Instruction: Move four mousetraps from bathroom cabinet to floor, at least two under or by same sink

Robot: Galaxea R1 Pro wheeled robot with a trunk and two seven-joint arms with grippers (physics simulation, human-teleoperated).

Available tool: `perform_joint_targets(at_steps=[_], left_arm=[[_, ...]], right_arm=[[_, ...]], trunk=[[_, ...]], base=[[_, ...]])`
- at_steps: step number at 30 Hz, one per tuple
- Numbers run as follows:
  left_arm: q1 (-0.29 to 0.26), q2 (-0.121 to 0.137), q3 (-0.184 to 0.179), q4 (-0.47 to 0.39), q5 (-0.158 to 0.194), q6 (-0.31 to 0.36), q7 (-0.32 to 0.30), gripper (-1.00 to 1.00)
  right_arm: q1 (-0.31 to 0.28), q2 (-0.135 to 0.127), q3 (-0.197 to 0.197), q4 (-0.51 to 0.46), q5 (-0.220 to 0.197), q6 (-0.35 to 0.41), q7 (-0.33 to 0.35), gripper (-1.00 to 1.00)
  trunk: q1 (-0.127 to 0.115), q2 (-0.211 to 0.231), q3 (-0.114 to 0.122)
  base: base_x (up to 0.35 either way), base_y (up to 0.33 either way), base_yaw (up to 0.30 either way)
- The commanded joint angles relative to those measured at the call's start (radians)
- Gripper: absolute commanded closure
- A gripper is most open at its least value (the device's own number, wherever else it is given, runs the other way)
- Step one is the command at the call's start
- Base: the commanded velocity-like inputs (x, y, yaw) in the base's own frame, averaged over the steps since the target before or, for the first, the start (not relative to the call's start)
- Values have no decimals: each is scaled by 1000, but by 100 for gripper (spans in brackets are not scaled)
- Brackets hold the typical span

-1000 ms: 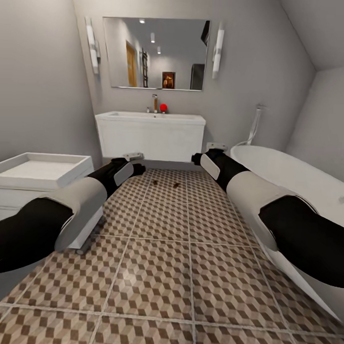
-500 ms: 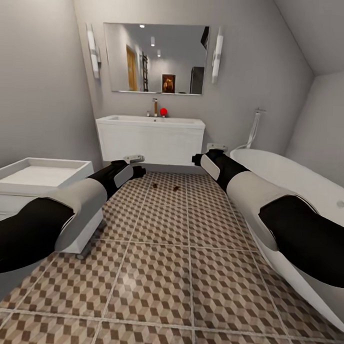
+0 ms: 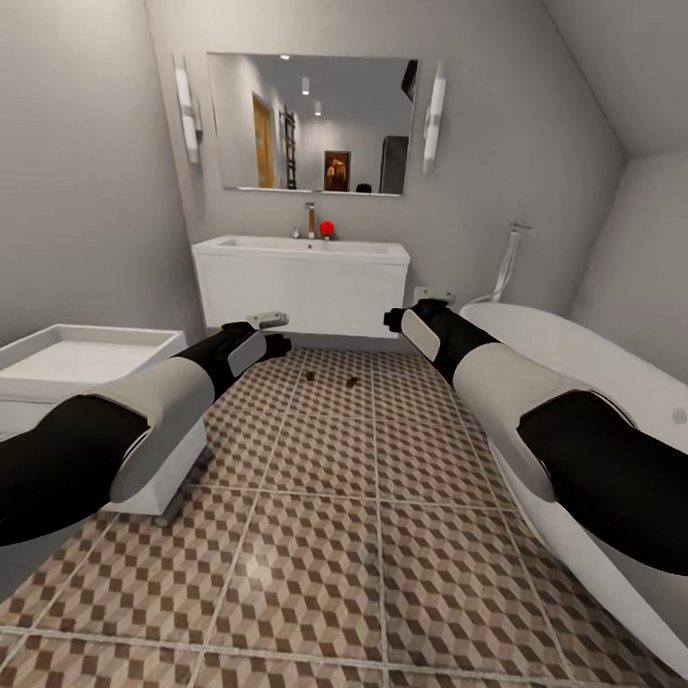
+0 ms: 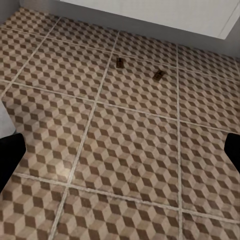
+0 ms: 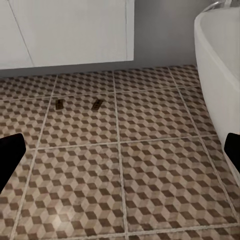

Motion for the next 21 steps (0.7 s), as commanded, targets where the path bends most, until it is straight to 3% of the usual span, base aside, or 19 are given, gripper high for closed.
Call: perform_joint_targets(at_steps=[1,21], left_arm=[[0,0,-9,-2,10,5,6,-100],[0,-1,-9,19,9,-5,5,-100]], right_arm=[[-1,0,6,-1,-6,5,-6,-100],[-1,0,6,2,-7,4,-5,-100]], trunk=[[-4,7,2],[-81,147,65]], base=[[0,0,0],[0,0,0]])
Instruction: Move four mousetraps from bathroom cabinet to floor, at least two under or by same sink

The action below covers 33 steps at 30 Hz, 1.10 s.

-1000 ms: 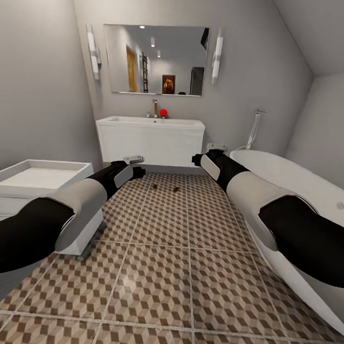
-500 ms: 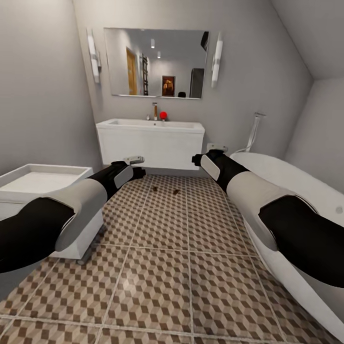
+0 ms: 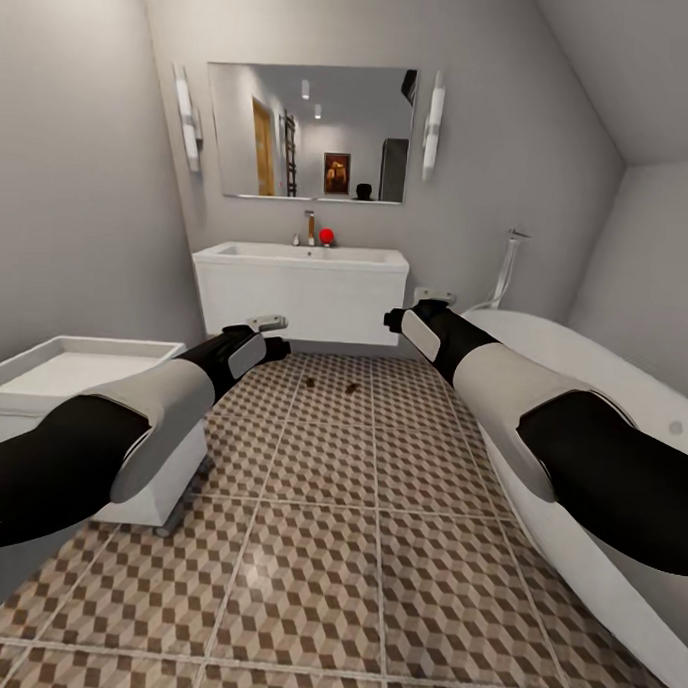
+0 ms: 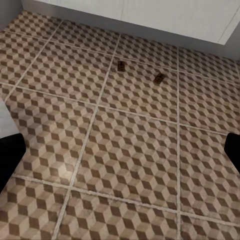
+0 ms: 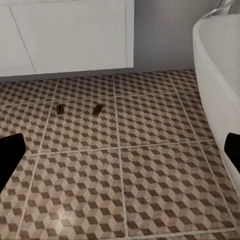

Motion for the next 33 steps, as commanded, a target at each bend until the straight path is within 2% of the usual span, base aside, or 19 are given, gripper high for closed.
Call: perform_joint_targets(at_steps=[1,17,26,33], left_arm=[[0,0,-8,0,10,2,6,-100],[0,-7,-8,30,10,-21,5,-100],[0,-8,-8,39,11,-22,5,-100],[0,-10,-8,49,10,-23,5,-100]], right_arm=[[-1,0,7,-1,-6,5,-5,-100],[0,0,7,11,-7,5,-1,-100],[2,0,7,57,-7,-9,67,-100],[2,0,7,76,-7,-24,87,-100]], trunk=[[-4,7,2],[-65,119,52],[-100,182,80],[-127,231,102]], base=[[0,0,0],[-50,0,0],[-256,0,0],[-323,0,0]])
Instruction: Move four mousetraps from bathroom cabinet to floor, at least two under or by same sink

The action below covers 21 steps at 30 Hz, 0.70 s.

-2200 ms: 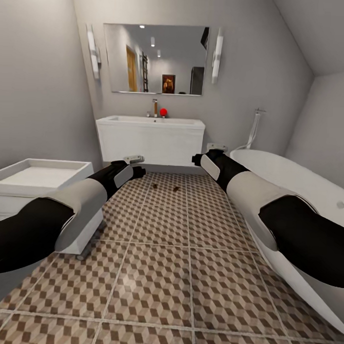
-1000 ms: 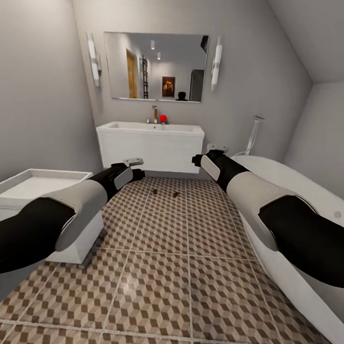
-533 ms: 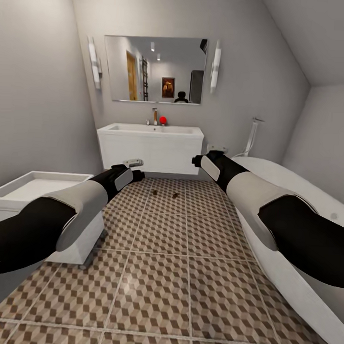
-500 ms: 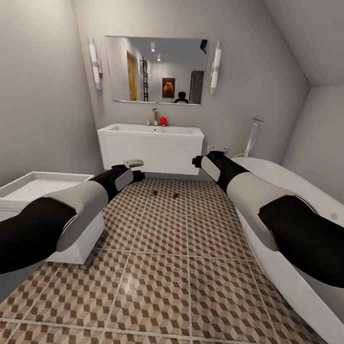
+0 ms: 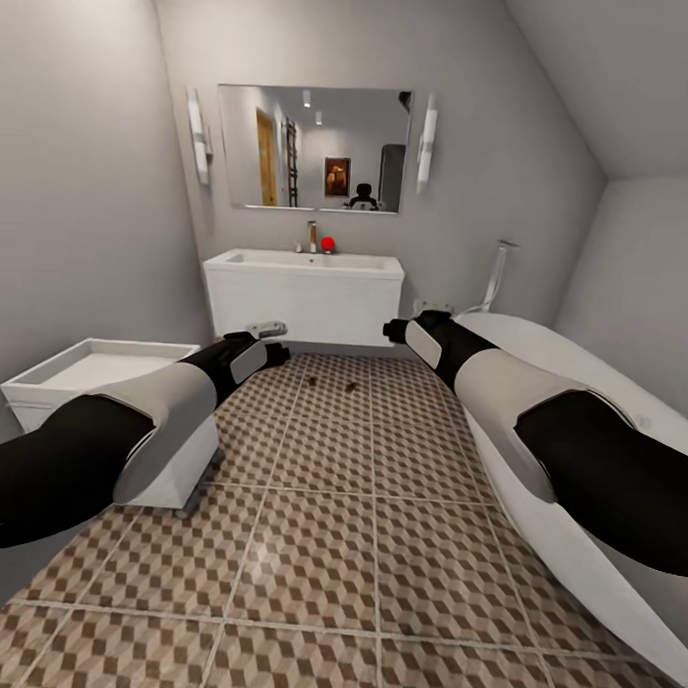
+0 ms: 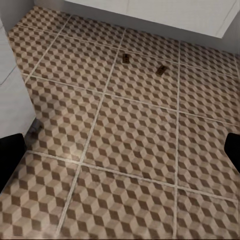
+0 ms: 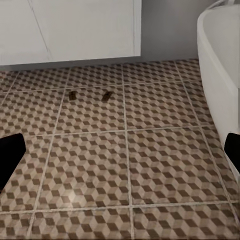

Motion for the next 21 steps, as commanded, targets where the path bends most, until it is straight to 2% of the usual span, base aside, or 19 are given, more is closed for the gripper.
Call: perform_joint_targets(at_steps=[1,21], left_arm=[[0,0,-8,-1,9,4,5,-100],[0,-9,-7,20,10,-26,-4,-100]], right_arm=[[-1,0,8,0,-8,5,-4,-100],[4,0,8,6,-9,1,2,-100]], trunk=[[-5,7,2],[-81,147,65]], base=[[-331,0,0],[-330,0,0]])
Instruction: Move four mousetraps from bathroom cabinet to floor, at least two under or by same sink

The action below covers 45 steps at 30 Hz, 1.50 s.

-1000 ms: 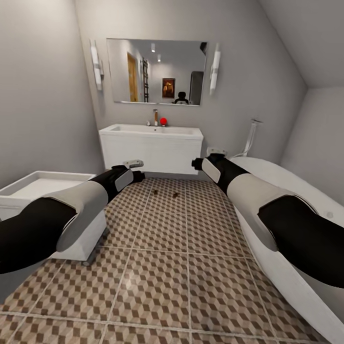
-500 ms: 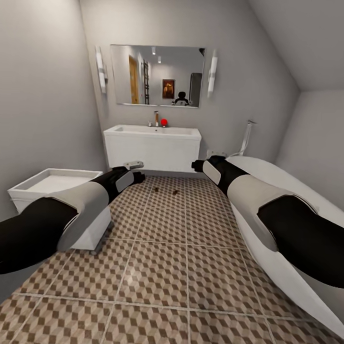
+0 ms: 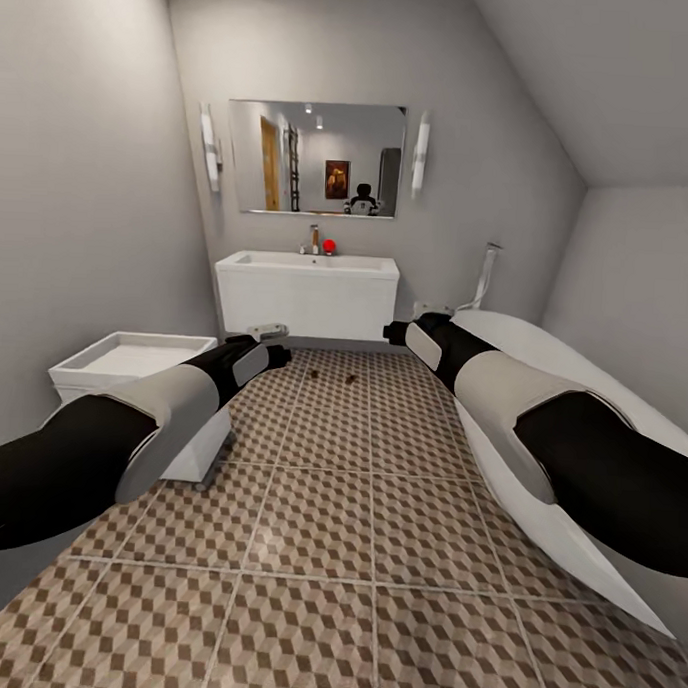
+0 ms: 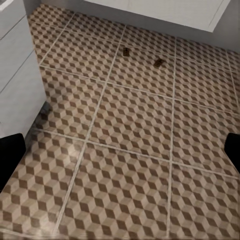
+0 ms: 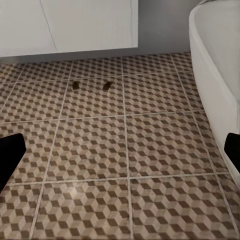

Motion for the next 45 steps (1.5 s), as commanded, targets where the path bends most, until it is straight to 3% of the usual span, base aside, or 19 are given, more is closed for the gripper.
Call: perform_joint_targets(at_steps=[1,12,23,45], left_arm=[[-1,0,-8,-1,9,4,4,-100],[-1,0,-8,0,9,2,1,-100],[-1,0,-8,1,10,3,1,-100],[-1,-1,-8,3,11,4,1,-100]], right_arm=[[0,0,8,-1,-8,5,-5,-100],[1,0,8,12,-8,5,0,-100],[1,0,8,41,-8,3,77,-100],[2,0,7,60,-8,-14,99,-100]], trunk=[[-5,7,2],[-47,84,37],[-89,161,70],[-173,315,115]], base=[[-218,0,0],[-79,0,0],[-8,0,25],[0,0,167]])
